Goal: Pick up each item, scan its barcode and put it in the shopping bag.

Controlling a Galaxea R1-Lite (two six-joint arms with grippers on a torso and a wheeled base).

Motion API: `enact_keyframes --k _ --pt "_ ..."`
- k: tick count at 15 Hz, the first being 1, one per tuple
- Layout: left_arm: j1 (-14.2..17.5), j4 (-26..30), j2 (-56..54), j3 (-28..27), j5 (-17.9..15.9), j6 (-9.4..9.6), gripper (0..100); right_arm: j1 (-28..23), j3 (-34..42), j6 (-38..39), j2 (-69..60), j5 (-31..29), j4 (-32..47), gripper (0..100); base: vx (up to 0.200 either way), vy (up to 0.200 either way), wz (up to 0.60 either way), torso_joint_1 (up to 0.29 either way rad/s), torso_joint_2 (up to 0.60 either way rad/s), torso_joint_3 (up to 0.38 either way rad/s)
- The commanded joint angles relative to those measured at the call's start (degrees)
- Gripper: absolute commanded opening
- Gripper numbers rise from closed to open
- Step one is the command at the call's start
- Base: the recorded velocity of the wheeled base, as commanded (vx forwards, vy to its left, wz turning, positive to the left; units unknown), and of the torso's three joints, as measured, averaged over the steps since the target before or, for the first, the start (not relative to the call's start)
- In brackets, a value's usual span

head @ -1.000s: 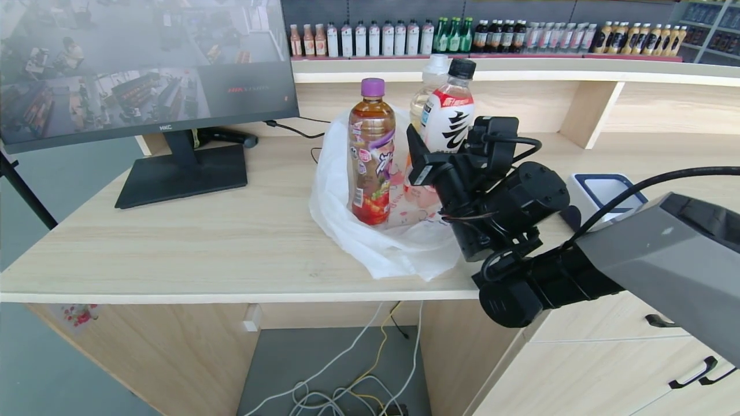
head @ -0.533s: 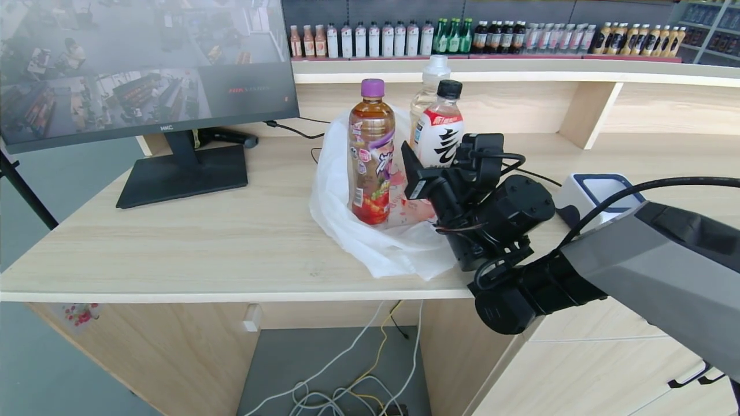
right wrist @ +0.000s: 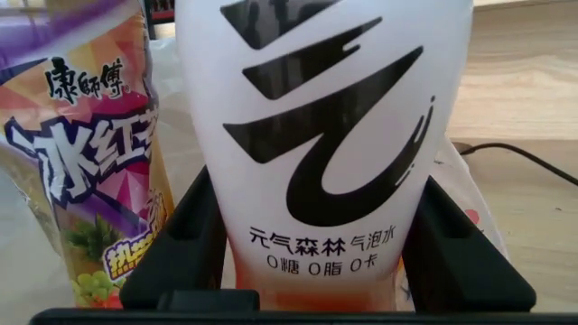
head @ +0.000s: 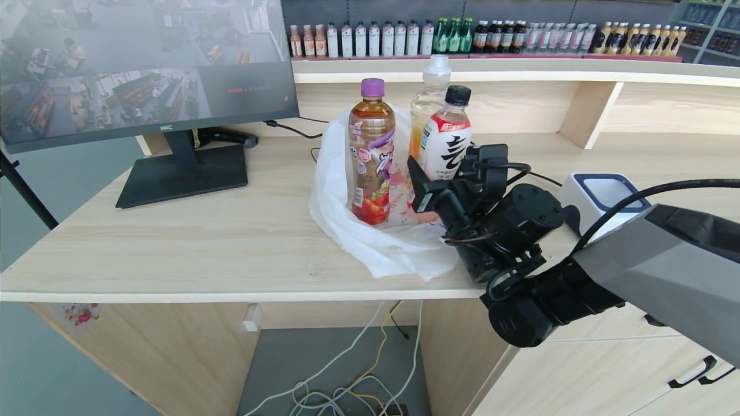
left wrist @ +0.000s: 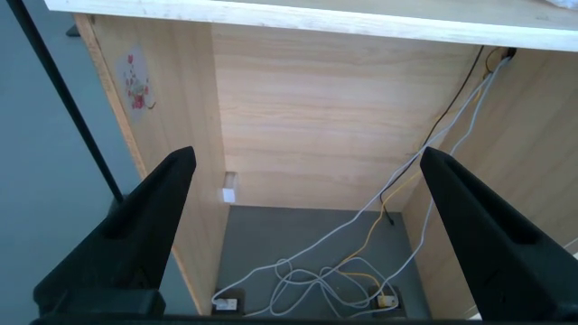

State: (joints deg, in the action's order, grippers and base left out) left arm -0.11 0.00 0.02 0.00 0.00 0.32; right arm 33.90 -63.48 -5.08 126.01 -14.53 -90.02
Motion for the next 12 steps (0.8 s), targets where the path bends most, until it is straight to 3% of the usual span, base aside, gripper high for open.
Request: enact_keyframes --k 1,12 --pt "0.02 0.0 -0.02 0.0 0.0 -0.05 100 0.9 1.16 0.25 -1.39 0.56 0.02 0 0.0 0.0 0.0 0.0 0.0 0.0" --pt "0.02 0.0 -0.02 0.0 0.0 -0.05 100 0.29 4.85 -1.68 -4.55 2.67 0.02 0 0.0 0.0 0.0 0.0 0.0 0.0"
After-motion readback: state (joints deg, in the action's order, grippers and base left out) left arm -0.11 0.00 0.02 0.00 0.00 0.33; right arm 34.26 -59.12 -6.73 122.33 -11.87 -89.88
